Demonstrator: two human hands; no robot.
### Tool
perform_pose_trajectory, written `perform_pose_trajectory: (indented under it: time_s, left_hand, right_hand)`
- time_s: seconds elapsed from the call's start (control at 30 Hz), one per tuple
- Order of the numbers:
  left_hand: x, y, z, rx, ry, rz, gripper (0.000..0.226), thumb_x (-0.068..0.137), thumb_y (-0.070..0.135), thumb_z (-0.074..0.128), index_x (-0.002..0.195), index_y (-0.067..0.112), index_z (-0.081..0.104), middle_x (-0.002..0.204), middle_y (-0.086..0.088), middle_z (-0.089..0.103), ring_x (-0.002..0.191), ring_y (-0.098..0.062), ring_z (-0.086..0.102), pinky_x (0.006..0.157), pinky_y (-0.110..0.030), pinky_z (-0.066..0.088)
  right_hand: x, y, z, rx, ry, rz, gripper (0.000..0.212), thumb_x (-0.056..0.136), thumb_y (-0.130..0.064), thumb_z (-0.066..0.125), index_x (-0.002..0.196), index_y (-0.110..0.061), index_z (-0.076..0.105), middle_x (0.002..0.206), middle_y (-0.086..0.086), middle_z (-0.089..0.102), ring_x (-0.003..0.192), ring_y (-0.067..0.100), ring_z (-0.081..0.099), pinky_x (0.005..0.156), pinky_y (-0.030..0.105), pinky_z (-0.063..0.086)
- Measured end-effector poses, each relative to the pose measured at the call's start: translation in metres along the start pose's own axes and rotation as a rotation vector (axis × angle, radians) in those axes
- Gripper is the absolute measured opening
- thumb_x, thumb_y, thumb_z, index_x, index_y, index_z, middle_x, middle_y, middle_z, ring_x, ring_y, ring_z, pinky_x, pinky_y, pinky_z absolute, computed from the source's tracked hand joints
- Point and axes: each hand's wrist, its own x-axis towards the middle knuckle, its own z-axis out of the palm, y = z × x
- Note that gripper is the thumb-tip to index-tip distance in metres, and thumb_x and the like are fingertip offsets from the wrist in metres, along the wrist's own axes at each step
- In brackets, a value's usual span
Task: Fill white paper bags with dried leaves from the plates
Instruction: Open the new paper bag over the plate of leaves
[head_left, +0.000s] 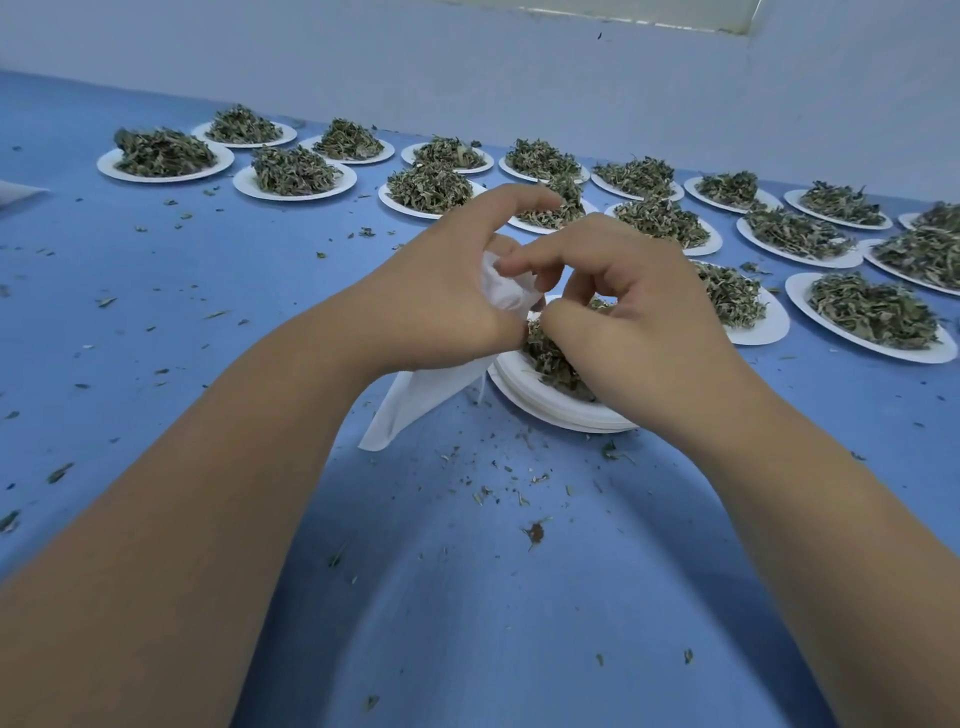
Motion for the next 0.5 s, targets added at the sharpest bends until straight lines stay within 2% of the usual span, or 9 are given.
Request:
perform_pose_trajectory:
  time_s: [0.1,0.2,0.27,0.3,0.33,0.37,0.43,0.5]
  left_hand:
    - [-0.002,-0.001,0.002,-0.004,-0.052,-0.019,0.078,0.081,-0.005,0.065,0.146,0.029,0.038,0.098,-0.013,0.068,0.097,-0.025,0.067,0.087,-0.043,0.054]
    - [-0.002,-0.002,0.001,0.018,-0.063,-0.023,0.081,0.076,0.005,0.063,0.147,0.034,0.036,0.099,-0.012,0.068,0.089,-0.023,0.067,0.077,-0.036,0.055]
    - [-0.002,-0.004,-0.002,0.014,-0.053,-0.037,0.082,0.073,0.009,0.063,0.145,0.038,0.037,0.104,-0.002,0.069,0.086,-0.013,0.067,0.072,-0.030,0.055]
    - [-0.001,-0.006,-0.003,0.021,-0.053,-0.043,0.082,0.073,0.009,0.065,0.144,0.040,0.038,0.105,0.010,0.069,0.085,-0.003,0.066,0.069,-0.026,0.054]
    - [-0.001,-0.006,-0.005,0.016,-0.063,-0.049,0.080,0.074,0.007,0.067,0.141,0.041,0.040,0.105,0.020,0.067,0.084,0.008,0.063,0.063,-0.017,0.052]
    - [-0.001,-0.007,-0.006,-0.005,-0.083,-0.060,0.076,0.075,0.003,0.068,0.137,0.040,0.044,0.102,0.023,0.067,0.086,0.011,0.063,0.060,-0.012,0.049]
    - [-0.001,-0.010,-0.007,-0.015,-0.123,-0.096,0.065,0.075,0.003,0.070,0.125,0.039,0.051,0.100,0.014,0.068,0.089,0.003,0.066,0.064,-0.016,0.050]
    - [-0.001,-0.010,-0.009,0.043,-0.102,-0.136,0.055,0.068,0.016,0.071,0.115,0.040,0.055,0.101,0.006,0.066,0.090,-0.008,0.065,0.070,-0.028,0.052]
  right_hand:
    - [0.001,0.002,0.000,-0.038,-0.031,-0.001,0.026,0.086,-0.010,0.069,0.095,-0.034,0.074,0.096,-0.007,0.060,0.066,0.010,0.051,0.067,0.016,0.043]
    - [0.001,0.004,-0.002,-0.065,-0.039,-0.009,0.013,0.088,-0.012,0.072,0.088,-0.025,0.072,0.101,-0.003,0.059,0.068,0.007,0.049,0.065,0.010,0.036]
    - [0.001,0.004,-0.004,-0.051,0.011,-0.019,0.011,0.089,-0.013,0.072,0.088,-0.023,0.071,0.100,-0.006,0.059,0.068,0.009,0.050,0.064,0.010,0.037]
    - [0.000,0.004,-0.005,-0.040,0.042,-0.028,0.010,0.089,-0.013,0.072,0.088,-0.023,0.070,0.098,-0.008,0.059,0.067,0.010,0.052,0.063,0.011,0.037]
    - [0.000,0.004,-0.006,-0.019,0.069,-0.035,0.010,0.089,-0.013,0.072,0.088,-0.022,0.070,0.093,-0.010,0.061,0.064,0.010,0.053,0.062,0.013,0.037]
    - [0.000,0.004,-0.006,0.019,0.090,-0.036,0.009,0.090,-0.012,0.070,0.088,-0.021,0.069,0.083,-0.012,0.061,0.059,0.009,0.053,0.060,0.015,0.037]
    - [-0.001,0.005,-0.008,0.142,0.099,-0.019,0.007,0.091,-0.009,0.067,0.088,-0.016,0.068,0.063,-0.013,0.060,0.046,0.008,0.047,0.053,0.018,0.037]
    - [-0.002,0.006,-0.009,0.242,0.075,-0.010,0.007,0.091,-0.005,0.065,0.088,-0.011,0.067,0.066,-0.010,0.065,0.042,0.012,0.048,0.049,0.023,0.039]
